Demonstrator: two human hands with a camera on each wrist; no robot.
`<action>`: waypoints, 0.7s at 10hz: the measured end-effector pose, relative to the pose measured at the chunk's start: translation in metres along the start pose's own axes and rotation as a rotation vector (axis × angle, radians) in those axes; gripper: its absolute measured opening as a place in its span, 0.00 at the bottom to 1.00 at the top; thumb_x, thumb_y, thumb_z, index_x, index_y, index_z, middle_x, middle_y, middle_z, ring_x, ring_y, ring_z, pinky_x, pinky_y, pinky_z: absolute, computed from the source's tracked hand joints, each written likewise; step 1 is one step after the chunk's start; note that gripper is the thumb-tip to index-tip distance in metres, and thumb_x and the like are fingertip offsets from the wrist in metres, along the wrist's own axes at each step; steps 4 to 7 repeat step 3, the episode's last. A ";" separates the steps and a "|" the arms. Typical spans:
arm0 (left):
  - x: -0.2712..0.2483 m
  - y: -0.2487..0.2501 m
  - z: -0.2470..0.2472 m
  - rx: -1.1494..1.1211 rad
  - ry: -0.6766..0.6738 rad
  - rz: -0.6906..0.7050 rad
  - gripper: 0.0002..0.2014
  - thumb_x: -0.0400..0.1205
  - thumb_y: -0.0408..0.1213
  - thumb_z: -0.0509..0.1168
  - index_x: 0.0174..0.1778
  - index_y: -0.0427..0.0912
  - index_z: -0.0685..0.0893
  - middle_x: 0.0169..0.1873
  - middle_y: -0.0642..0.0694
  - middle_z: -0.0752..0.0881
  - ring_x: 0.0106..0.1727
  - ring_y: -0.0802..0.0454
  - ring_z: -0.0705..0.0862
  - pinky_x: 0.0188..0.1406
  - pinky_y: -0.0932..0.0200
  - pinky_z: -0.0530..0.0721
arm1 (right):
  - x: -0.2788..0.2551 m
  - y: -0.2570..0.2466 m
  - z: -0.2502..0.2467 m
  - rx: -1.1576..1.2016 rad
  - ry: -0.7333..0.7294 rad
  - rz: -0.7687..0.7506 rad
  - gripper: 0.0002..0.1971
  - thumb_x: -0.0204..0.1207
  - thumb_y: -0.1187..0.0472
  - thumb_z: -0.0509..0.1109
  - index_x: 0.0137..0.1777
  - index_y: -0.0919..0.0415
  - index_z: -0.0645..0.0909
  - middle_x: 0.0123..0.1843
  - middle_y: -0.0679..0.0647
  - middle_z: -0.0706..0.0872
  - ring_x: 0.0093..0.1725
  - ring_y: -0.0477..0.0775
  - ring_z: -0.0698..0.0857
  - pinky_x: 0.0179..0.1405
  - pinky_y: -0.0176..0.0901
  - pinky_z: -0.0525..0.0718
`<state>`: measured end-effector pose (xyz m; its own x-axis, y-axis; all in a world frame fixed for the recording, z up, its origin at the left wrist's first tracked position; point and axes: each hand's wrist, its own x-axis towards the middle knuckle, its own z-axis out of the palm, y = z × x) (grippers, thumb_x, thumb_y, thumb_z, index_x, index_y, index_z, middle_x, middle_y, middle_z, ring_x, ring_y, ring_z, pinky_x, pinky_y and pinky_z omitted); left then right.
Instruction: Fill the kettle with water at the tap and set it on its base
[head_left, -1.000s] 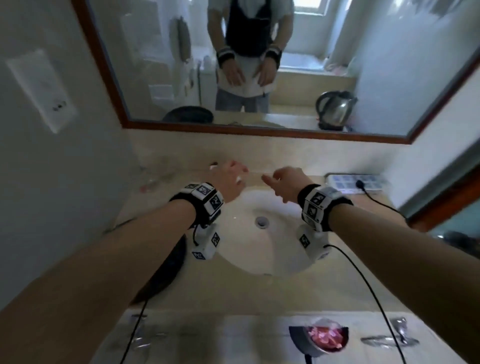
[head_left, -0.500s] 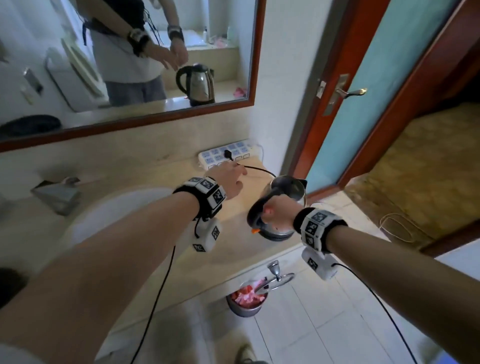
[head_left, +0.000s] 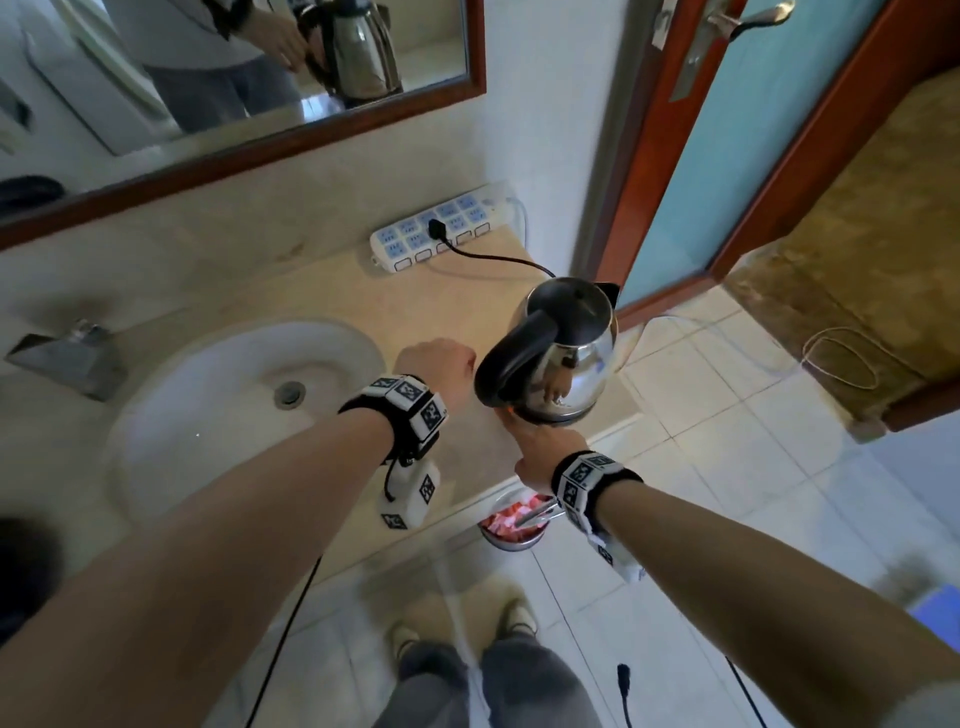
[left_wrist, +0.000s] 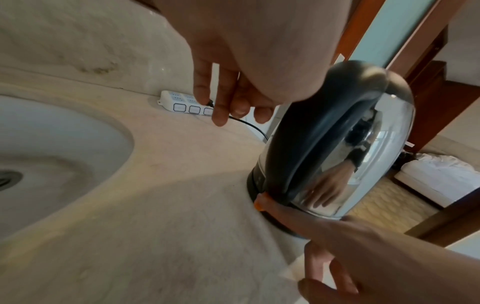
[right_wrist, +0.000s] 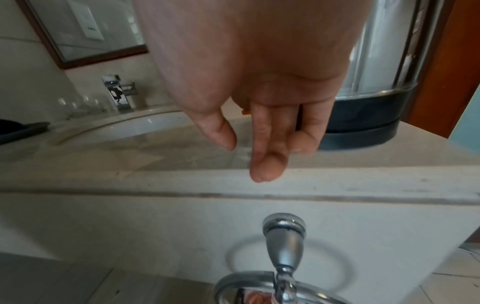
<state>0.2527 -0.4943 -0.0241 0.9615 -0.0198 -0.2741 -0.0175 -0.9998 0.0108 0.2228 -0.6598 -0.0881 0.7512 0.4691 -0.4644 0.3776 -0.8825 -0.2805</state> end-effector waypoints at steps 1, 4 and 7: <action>0.000 0.001 0.005 0.000 -0.045 -0.011 0.15 0.84 0.39 0.54 0.50 0.44 0.87 0.52 0.42 0.88 0.53 0.37 0.87 0.44 0.53 0.77 | -0.003 0.003 0.005 -0.061 0.001 -0.003 0.47 0.74 0.66 0.66 0.84 0.41 0.41 0.85 0.55 0.58 0.68 0.66 0.80 0.54 0.55 0.88; -0.011 0.000 0.004 0.010 -0.034 -0.010 0.16 0.84 0.39 0.53 0.50 0.44 0.88 0.51 0.42 0.89 0.52 0.37 0.87 0.46 0.53 0.80 | 0.003 -0.005 0.005 -0.121 0.017 -0.054 0.42 0.71 0.64 0.67 0.83 0.48 0.52 0.83 0.58 0.62 0.73 0.66 0.75 0.61 0.55 0.84; -0.011 0.000 0.004 0.010 -0.034 -0.010 0.16 0.84 0.39 0.53 0.50 0.44 0.88 0.51 0.42 0.89 0.52 0.37 0.87 0.46 0.53 0.80 | 0.003 -0.005 0.005 -0.121 0.017 -0.054 0.42 0.71 0.64 0.67 0.83 0.48 0.52 0.83 0.58 0.62 0.73 0.66 0.75 0.61 0.55 0.84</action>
